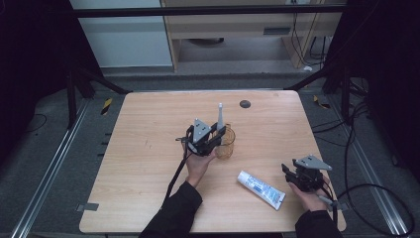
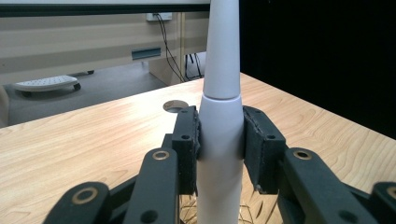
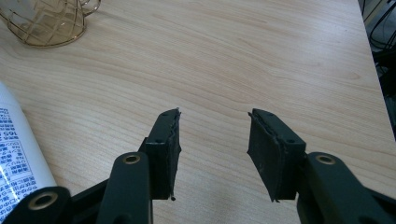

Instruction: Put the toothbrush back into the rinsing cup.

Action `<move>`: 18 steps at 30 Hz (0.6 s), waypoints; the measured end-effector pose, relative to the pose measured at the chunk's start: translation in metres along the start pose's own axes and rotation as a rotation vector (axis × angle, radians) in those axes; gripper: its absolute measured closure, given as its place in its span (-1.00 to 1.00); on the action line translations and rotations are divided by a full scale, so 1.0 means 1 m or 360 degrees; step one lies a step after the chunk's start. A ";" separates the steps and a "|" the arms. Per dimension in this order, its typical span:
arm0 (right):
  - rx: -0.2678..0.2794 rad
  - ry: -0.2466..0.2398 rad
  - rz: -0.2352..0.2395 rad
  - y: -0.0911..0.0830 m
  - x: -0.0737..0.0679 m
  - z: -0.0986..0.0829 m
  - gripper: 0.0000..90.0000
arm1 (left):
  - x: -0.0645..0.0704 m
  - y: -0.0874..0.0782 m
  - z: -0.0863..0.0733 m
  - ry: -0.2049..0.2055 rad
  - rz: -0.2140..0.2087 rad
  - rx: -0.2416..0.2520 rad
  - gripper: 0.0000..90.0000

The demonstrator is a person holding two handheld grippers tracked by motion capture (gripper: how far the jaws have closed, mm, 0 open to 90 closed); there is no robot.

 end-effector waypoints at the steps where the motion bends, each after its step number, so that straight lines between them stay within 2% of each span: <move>1: -0.0001 0.0001 0.0000 0.000 0.000 0.000 0.18 | 0.000 0.000 0.000 0.0007 -0.0001 -0.0005 0.49; 18: -0.0003 0.0003 -0.0001 0.000 0.000 0.000 0.18 | 0.002 -0.005 -0.010 0.0024 -0.0019 -0.0036 0.49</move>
Point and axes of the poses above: each handheld gripper's, and its own axes: y roughly forward along the jaws, z roughly out of its top, x roughly to its right, the point moved 3 cm from there along y, roughly forward along the jaws, and after that the axes turned 12 degrees about x, right-handed, at the moved point
